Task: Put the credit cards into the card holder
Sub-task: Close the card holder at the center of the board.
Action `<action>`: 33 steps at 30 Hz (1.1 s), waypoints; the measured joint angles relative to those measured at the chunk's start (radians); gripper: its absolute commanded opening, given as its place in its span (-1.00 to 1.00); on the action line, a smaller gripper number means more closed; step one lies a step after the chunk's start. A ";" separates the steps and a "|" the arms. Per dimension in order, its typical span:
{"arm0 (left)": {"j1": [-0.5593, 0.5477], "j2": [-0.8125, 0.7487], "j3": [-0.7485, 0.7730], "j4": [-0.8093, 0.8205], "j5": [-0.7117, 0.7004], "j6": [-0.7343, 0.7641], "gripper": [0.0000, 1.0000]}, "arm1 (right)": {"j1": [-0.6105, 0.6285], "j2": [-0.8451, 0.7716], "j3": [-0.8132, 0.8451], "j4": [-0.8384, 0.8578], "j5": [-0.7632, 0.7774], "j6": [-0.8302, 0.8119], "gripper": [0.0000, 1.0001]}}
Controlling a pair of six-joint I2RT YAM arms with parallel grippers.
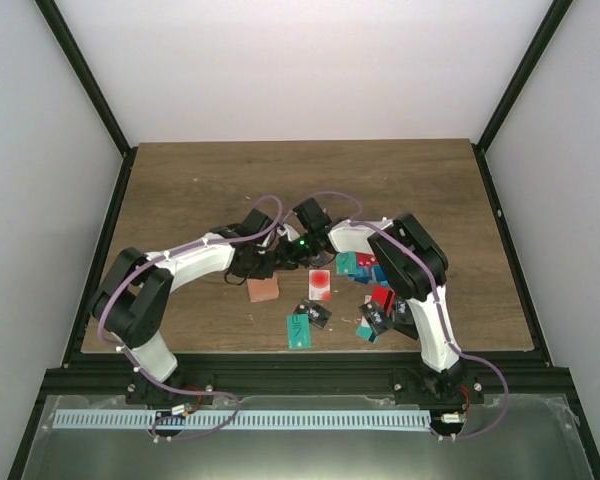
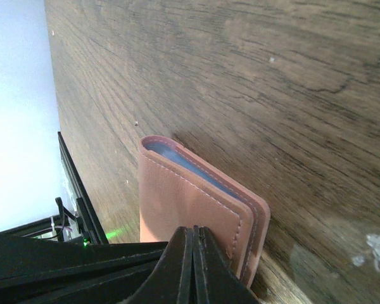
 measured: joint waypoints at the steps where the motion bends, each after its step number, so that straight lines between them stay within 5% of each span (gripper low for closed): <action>1: 0.000 0.000 0.000 0.001 -0.001 0.001 -0.92 | 0.000 0.000 0.000 0.000 0.000 0.000 -0.99; 33: -0.043 -0.083 -0.126 0.126 -0.042 -0.090 -0.92 | 0.000 0.000 0.000 -0.002 0.001 0.007 -0.99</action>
